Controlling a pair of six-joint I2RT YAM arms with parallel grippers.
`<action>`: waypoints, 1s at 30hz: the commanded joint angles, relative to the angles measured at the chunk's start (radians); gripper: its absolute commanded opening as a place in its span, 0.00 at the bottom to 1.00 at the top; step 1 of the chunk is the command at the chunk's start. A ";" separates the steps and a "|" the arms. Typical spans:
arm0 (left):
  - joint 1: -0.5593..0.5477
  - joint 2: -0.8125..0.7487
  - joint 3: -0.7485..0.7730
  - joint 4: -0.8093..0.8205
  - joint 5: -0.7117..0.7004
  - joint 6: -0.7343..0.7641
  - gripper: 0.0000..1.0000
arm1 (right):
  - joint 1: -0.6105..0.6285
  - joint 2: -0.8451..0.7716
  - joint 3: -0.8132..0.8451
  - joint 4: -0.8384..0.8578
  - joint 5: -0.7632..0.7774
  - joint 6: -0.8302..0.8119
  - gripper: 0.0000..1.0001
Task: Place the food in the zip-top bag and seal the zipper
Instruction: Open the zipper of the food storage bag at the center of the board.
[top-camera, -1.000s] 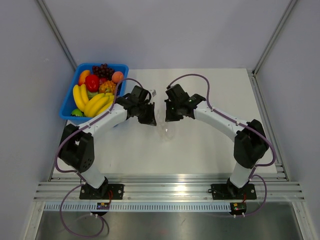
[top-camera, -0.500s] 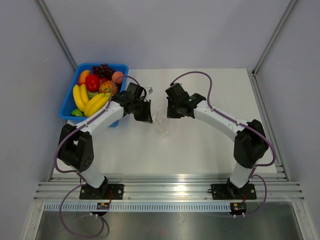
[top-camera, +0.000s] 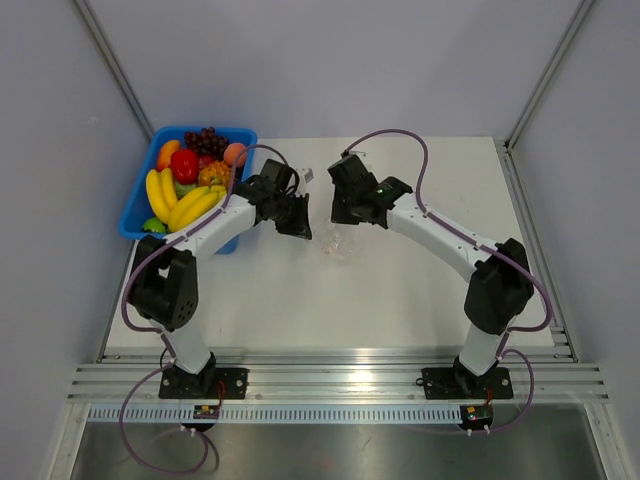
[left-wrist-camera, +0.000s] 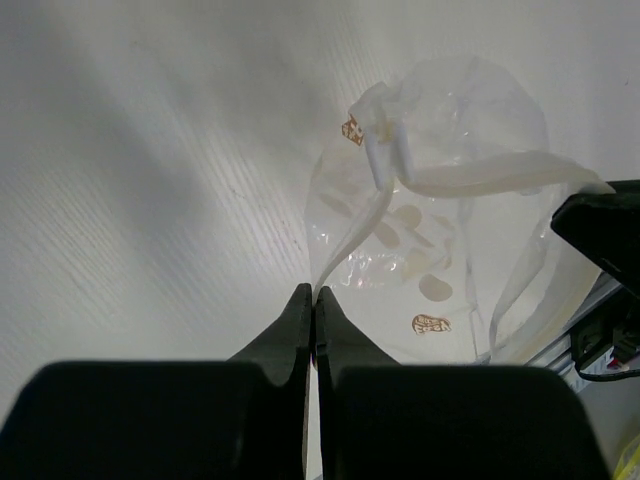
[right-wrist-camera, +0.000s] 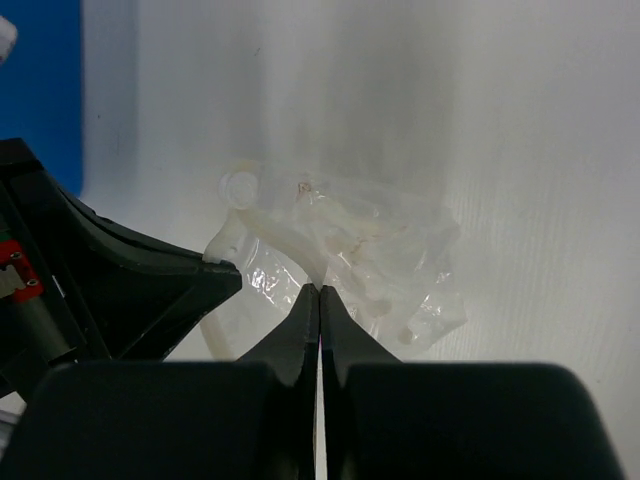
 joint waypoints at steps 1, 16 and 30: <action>0.013 0.040 0.071 0.048 0.031 0.049 0.00 | 0.015 0.039 0.069 -0.029 0.086 0.013 0.00; 0.125 0.224 0.140 0.074 0.146 0.118 0.00 | 0.015 0.191 0.169 -0.043 0.132 -0.037 0.00; 0.144 0.224 0.159 0.043 0.068 0.110 0.35 | 0.015 0.296 0.307 -0.078 0.087 -0.039 0.00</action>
